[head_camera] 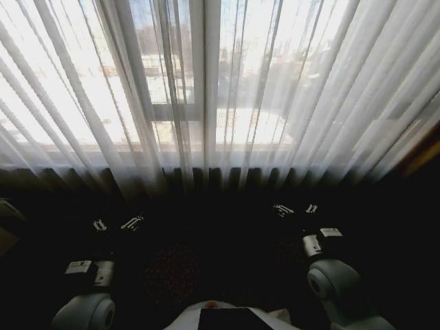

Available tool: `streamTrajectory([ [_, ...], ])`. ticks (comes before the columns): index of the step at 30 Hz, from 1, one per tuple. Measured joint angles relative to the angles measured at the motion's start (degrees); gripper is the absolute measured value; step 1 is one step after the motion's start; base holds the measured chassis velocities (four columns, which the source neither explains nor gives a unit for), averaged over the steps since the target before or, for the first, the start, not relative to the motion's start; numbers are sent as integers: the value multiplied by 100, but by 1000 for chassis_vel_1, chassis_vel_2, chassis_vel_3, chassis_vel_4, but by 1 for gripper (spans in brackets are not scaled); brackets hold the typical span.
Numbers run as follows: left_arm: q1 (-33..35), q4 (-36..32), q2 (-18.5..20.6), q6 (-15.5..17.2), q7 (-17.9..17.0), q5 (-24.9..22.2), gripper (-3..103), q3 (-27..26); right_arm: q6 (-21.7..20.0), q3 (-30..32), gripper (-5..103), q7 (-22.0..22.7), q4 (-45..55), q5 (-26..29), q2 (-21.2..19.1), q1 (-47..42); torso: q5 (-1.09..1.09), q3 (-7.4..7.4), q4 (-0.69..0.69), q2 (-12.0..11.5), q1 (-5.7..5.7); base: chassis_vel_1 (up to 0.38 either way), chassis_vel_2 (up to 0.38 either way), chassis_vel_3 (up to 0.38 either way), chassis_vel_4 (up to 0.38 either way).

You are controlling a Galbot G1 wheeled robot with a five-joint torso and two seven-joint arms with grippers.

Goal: Open the curtains by pulling them apart, changing their state from closed to fully open.

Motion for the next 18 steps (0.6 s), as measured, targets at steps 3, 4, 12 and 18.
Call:
streamTrajectory([
  [3,37,0,-27,-36,11,69,100,26,123,5,100,-12,-69,-41,9,27,0,0,0,0,0,0,0,0,0],
  [4,37,0,-27,-36,11,69,100,26,123,5,100,-12,-69,-41,9,27,0,0,0,0,0,0,0,0,0],
  [12,94,7,-52,-179,19,90,100,0,194,-8,100,-37,-112,-159,23,26,0,0,0,0,0,0,0,0,0],
  [18,137,20,-55,-250,27,151,100,24,235,-8,100,-51,-124,-176,44,2,0,0,0,0,0,0,0,0,0],
])
